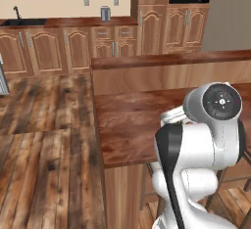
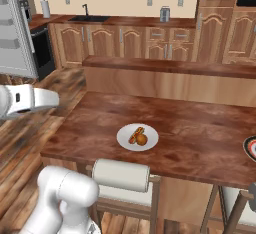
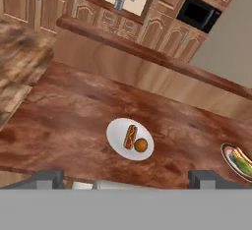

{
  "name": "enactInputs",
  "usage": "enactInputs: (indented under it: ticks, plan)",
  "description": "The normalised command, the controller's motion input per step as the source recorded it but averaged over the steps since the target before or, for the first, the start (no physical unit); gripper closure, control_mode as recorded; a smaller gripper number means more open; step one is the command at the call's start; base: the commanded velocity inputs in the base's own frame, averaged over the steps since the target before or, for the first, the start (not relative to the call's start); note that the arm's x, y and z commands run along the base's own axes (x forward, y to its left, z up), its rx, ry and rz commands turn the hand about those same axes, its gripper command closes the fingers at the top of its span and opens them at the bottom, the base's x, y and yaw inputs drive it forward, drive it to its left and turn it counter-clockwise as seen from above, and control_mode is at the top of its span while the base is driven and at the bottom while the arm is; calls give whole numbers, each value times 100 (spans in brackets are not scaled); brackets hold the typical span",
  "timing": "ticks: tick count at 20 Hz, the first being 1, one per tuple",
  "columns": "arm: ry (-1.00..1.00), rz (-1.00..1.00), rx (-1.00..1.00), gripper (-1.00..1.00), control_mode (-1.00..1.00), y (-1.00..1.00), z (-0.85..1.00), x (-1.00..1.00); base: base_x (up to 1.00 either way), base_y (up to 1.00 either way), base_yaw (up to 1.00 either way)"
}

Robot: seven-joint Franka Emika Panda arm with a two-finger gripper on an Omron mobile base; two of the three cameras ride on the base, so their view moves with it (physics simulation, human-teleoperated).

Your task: Pick up each mango from the fridge and place one mango on each plate on the dining counter.

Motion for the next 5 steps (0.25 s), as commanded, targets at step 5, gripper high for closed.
enactInputs:
  ticks: [5]
  plan:
    - [2, 0, 2, -100, -100, 31, 9, -42, 0, 0, 0]
